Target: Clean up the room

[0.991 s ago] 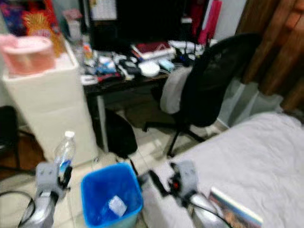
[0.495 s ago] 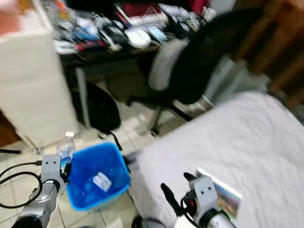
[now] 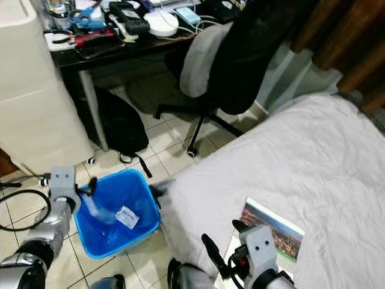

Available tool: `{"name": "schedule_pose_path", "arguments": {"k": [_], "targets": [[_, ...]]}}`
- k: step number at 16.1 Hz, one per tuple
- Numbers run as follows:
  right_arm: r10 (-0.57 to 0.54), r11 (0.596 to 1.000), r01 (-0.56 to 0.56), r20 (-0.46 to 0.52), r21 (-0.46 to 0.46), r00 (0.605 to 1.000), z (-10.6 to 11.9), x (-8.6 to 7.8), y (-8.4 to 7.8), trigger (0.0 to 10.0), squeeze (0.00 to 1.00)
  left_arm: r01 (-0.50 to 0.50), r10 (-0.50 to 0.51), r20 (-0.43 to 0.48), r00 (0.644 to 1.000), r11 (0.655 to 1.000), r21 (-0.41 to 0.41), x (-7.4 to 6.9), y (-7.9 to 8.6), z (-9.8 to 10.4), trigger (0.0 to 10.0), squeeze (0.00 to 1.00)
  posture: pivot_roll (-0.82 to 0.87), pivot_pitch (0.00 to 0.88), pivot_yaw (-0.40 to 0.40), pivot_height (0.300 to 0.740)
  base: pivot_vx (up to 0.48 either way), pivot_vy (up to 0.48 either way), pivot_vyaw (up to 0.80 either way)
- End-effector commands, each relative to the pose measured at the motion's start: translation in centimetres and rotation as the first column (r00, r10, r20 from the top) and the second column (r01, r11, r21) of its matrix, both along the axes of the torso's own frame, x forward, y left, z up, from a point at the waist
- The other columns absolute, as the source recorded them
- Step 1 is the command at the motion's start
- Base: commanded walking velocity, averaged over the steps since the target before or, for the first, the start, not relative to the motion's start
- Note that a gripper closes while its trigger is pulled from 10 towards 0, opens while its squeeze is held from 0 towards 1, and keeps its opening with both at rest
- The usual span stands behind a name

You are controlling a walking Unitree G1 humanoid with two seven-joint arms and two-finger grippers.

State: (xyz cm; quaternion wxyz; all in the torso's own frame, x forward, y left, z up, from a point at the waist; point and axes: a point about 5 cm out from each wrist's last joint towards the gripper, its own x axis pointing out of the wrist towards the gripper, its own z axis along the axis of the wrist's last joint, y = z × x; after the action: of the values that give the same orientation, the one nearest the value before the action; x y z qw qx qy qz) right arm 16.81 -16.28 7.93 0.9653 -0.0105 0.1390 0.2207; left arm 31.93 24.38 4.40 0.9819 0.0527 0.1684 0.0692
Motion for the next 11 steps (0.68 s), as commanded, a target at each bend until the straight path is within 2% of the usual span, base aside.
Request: {"name": "schedule_pose_path", "arguments": {"k": [1, 2, 3, 5, 6, 7, 8, 9, 10, 11], "targets": [[-0.016, 1.0, 0.016, -0.013, -0.012, 1.0, -0.2, 0.0, -0.1, 10.0, 0.0, 0.009, -0.011, -0.041, 0.999, 0.999, -0.031, -0.6, -0.5, -1.1, 10.0, 0.0, -0.27, 0.27, -0.158, 0.74, 0.0, 0.0, 0.0], [-0.045, 0.999, 0.045, 0.005, -0.006, 0.999, -0.4, 0.9, 0.0, 10.0, 0.0, 0.099, -0.1, -0.007, 0.995, 0.994, -0.052, -0.8, -2.0, -1.4, 10.0, 0.0, -0.22, 0.231, -0.123, 0.74, 0.0, 0.0, 0.0], [-0.062, 0.998, 0.062, 0.011, 0.002, 0.998, -0.5, 1.5, 0.0, 10.0, 0.0, 0.147, -0.146, 0.018, 0.989, 0.987, -0.071, -1.2, -2.7, -1.6, 10.0, 0.0, -0.19, 0.203, -0.104, 0.74, 0.0, 0.0, 0.0], [-0.094, 0.996, 0.094, 0.033, 0.004, 0.995, -0.7, 2.5, 0.1, 10.0, 0.0, 0.218, -0.209, 0.095, 0.973, 0.971, -0.098, -2.4, -3.7, -1.7, 10.0, 0.0, -0.14, 0.161, -0.076, 0.74, 0.0, 0.0, 0.0], [-0.128, 0.992, 0.128, 0.057, 0.006, 0.99, -0.5, 3.1, 0.0, 10.0, 0.0, 0.266, -0.246, 0.163, 0.955, 0.957, -0.114, -3.6, -4.5, -1.0, 10.0, 0.0, -0.11, 0.128, -0.059, 0.74, 0.0, 0.0, 0.0], [-0.166, 0.986, 0.167, 0.08, 0.002, 0.983, -0.4, 3.9, -0.1, 10.0, 0.0, 0.32, -0.291, 0.23, 0.929, 0.942, -0.103, -4.6, -5.4, 0.5, 10.0, 0.0, -0.07, 0.083, -0.047, 0.74, 0.0, 0.0, 0.0], [-0.21, 0.978, 0.209, 0.122, 0.021, 0.97, 0.0, 4.7, -0.1, 10.0, 0.0, 0.396, -0.363, 0.321, 0.875, 0.917, -0.043, -5.5, -7.0, 3.2, 10.0, 0.0, 0.0, 0.005, -0.032, 0.74, 0.0, 0.0, 0.0], [-0.237, 0.972, 0.234, 0.155, 0.035, 0.959, 0.3, 5.5, 0.0, 10.0, 0.0, 0.436, -0.407, 0.371, 0.835, 0.9, 0.004, -5.5, -7.9, 4.7, 10.0, 0.0, 0.02, 0.0, -0.024, 0.74, 0.0, 0.0, 0.0], [-0.245, 0.97, 0.242, 0.173, 0.037, 0.954, 0.5, 5.8, 0.0, 10.0, 0.0, 0.451, -0.423, 0.385, 0.82, 0.893, 0.021, -5.6, -8.2, 5.2, 10.0, 0.0, 0.02, 0.0, -0.024, 0.74, 0.0, 0.0, 0.0], [-0.277, 0.961, 0.272, 0.202, 0.052, 0.939, 0.8, 6.4, -0.5, 10.0, 0.0, 0.474, -0.451, 0.416, 0.79, 0.879, 0.054, -5.7, -9.2, 6.5, 10.0, 0.0, 0.04, 0.0, -0.017, 0.74, 0.0, 0.0, 0.0]]}}
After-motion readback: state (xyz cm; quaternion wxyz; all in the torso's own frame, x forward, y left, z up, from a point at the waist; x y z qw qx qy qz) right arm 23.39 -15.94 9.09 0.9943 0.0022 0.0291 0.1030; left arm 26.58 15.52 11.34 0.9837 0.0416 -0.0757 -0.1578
